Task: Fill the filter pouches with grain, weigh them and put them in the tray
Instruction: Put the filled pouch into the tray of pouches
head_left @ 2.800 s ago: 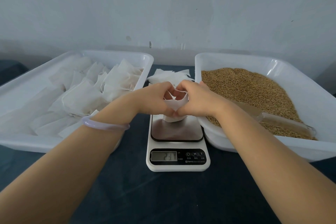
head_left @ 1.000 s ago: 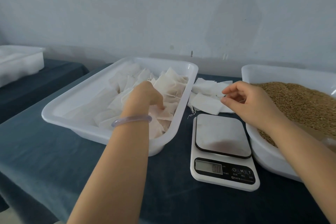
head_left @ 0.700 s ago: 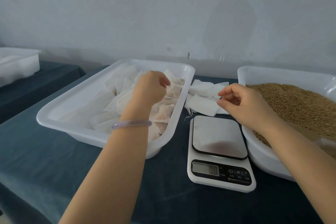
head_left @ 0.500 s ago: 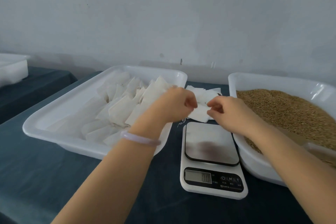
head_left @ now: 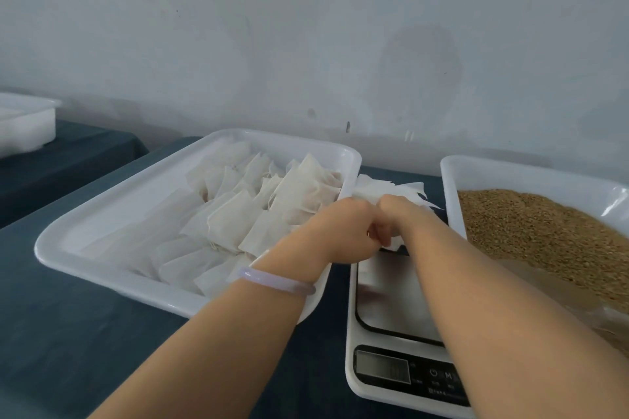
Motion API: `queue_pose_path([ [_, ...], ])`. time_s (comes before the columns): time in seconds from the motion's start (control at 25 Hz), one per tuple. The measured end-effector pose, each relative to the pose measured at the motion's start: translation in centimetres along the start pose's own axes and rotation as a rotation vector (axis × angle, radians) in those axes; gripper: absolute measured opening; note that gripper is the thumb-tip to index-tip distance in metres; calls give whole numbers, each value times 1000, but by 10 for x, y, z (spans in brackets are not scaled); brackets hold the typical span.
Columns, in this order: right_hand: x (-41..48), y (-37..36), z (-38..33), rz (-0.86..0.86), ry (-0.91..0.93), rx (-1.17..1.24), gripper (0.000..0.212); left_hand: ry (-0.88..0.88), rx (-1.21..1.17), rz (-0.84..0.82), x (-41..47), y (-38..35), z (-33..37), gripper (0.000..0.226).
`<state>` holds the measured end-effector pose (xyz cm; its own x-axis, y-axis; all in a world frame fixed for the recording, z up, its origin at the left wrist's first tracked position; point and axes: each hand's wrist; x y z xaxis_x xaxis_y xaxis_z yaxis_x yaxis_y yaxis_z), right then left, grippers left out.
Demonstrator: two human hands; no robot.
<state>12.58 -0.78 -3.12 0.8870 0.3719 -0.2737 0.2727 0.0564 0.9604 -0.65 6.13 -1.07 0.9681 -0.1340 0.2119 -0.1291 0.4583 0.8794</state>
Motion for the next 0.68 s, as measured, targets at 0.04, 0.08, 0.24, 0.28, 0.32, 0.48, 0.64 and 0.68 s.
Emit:
queue_pose_path([
  [0.04,4,-7,1,4,-16,47,9,-6,1,-7,1,-1,-1,25],
  [0.08,7,-14,2,29,-27,81,8,-5,6,-13,1,-2,-2,25],
  [0.24,8,-25,0,165,-64,139,9,-10,5,-34,3,-2,-3,27],
  [0.28,6,-25,-1,184,-74,139,9,-14,-1,-33,3,-2,-3,27],
  [0.32,3,-24,-1,201,-77,128,9,-19,-4,-31,2,-2,-2,26],
  [0.48,4,0,-2,221,-85,60,11,-32,-5,-12,1,-1,-3,28],
  [0.64,-20,43,21,206,93,270,22,-4,-32,12,2,-2,-6,19],
  [0.68,-33,44,33,200,145,413,27,5,-37,3,2,-2,-6,14],
])
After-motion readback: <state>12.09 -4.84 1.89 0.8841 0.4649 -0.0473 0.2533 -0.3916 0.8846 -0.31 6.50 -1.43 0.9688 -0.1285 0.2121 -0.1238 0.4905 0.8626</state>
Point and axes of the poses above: each hand's wrist, its own x-axis towards the middle knuckle, its own y-axis out of the back of the hand, z = x × y, and after that the axes turned 9 degrees about -y, right-handed
